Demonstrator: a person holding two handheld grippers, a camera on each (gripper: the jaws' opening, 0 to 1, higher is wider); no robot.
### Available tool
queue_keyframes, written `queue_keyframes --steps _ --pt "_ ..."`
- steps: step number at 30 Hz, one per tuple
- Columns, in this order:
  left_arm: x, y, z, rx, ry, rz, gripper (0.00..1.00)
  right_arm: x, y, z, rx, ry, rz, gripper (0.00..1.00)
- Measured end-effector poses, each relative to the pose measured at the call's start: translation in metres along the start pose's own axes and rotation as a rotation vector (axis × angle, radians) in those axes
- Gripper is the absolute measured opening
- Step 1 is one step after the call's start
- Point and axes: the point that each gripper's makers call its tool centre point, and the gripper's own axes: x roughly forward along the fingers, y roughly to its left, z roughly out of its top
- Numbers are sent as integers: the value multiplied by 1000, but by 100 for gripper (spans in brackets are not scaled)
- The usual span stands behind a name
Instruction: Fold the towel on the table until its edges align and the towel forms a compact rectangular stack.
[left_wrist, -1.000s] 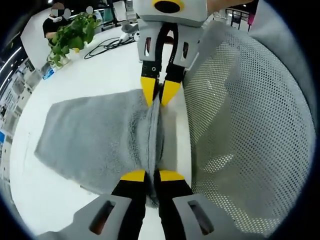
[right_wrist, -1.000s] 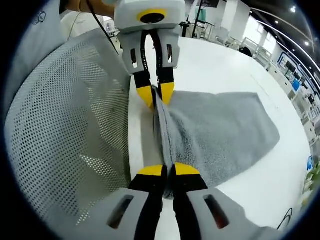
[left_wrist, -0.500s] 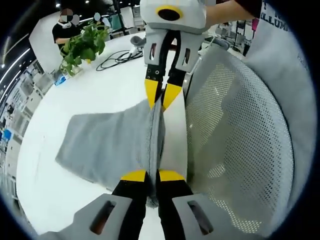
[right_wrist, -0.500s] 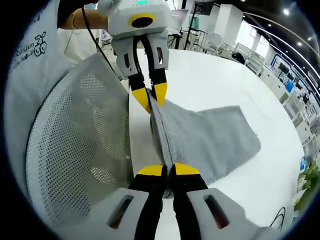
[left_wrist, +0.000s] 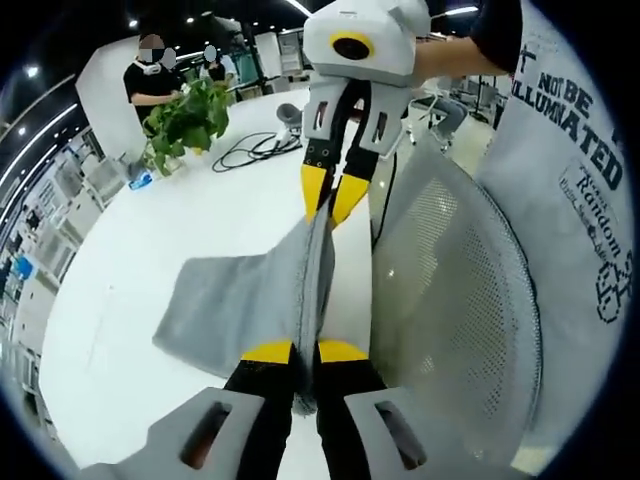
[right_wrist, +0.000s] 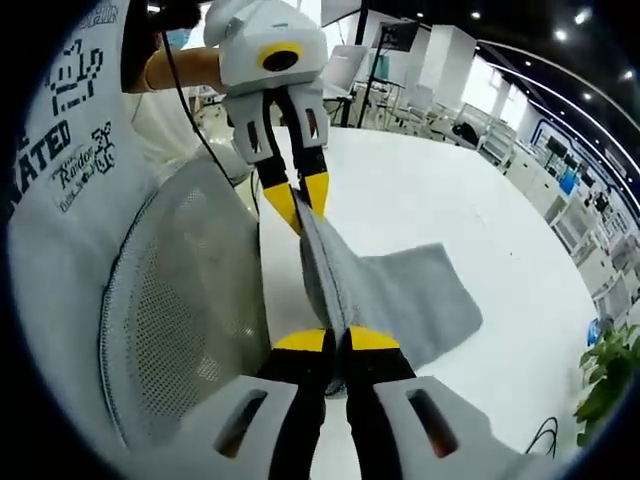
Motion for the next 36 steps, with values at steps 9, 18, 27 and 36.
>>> queue_keyframes --steps 9,18,27,36 --pt "-8 4 5 -45 -42 -7 6 -5 -8 10 22 -24 -4 3" --pt "-4 33 6 -77 -59 35 7 1 -33 15 43 -39 -47 3" --pt "6 75 16 -71 -72 111 7 8 -75 13 116 -60 -109 3" --pt "31 112 9 -138 -91 166 7 28 -111 -2 222 -75 -137 3"
